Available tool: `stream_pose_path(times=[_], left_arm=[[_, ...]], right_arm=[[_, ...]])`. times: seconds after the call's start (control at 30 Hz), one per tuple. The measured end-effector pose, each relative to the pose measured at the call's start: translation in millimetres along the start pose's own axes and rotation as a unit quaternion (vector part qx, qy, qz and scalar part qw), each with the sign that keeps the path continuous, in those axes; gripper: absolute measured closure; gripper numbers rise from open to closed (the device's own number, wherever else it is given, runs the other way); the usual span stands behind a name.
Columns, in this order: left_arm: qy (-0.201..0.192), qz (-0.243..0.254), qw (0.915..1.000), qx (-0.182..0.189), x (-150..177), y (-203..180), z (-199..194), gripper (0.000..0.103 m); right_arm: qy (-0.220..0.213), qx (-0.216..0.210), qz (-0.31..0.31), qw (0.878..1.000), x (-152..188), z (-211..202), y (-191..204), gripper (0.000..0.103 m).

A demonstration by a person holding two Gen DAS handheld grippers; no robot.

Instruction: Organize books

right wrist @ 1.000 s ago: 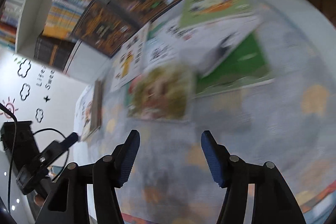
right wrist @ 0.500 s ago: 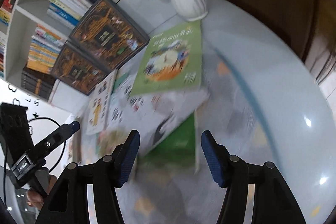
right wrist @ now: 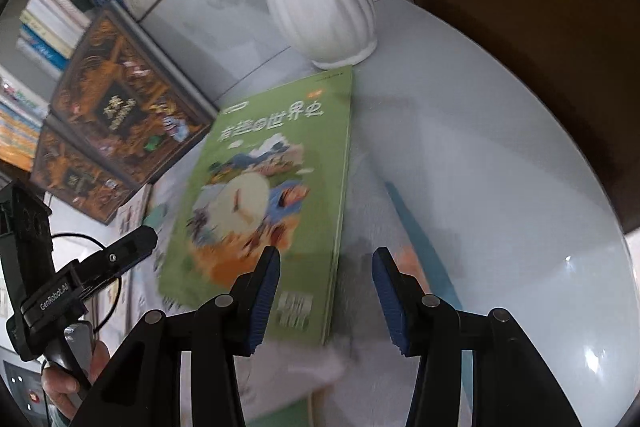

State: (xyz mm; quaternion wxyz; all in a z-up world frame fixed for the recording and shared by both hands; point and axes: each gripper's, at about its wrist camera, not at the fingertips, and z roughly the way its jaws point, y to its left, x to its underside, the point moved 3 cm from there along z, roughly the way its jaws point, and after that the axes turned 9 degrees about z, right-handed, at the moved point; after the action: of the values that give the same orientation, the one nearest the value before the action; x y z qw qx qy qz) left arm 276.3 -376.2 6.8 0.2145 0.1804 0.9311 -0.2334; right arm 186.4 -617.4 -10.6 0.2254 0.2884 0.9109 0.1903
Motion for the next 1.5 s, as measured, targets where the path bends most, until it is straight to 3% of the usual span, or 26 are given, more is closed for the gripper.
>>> stream_pose_path(times=[0.13,0.27,0.47,0.57,0.77,0.97,1.03,1.17,1.2,1.33,1.5], left_arm=[[-0.004,0.020,0.9998,0.008,-8,-4,11,0.028],[0.001,0.001,0.9980,0.063,-10,-11,17,0.026],[0.002,0.001,0.9968,0.080,17,-21,0,0.026],[0.006,-0.007,0.9968,0.079,44,-25,-20,0.026],[0.010,-0.061,0.9958,0.068,122,-24,-67,0.026],[0.012,-0.095,0.9936,0.060,181,-26,-102,0.026],[0.011,-0.093,0.9942,0.053,195,-28,-111,0.033],[0.013,-0.091,0.9952,0.032,222,-25,-129,0.063],[0.015,-0.098,0.9947,0.029,233,-22,-134,0.066],[0.021,-0.134,0.9903,0.029,270,-13,-145,0.069],[0.023,-0.156,0.9875,0.001,305,-11,-158,0.069]], right_arm=[[-0.016,0.001,-0.009,1.000,-13,12,5,0.056],[-0.012,0.006,-0.036,0.999,-17,18,16,0.060],[-0.009,0.027,-0.066,0.997,-9,0,21,0.060],[0.008,0.032,-0.099,0.995,12,-14,24,0.060],[0.064,0.029,-0.145,0.987,89,-36,26,0.060],[0.091,0.025,-0.154,0.984,150,-52,27,0.060],[0.095,0.027,-0.160,0.982,163,-59,28,0.060],[0.102,0.037,-0.195,0.975,180,-64,37,0.060],[0.110,0.035,-0.207,0.972,188,-65,38,0.059],[0.143,0.017,-0.231,0.962,221,-59,35,0.059],[0.132,0.040,-0.269,0.953,246,-70,40,0.059]])
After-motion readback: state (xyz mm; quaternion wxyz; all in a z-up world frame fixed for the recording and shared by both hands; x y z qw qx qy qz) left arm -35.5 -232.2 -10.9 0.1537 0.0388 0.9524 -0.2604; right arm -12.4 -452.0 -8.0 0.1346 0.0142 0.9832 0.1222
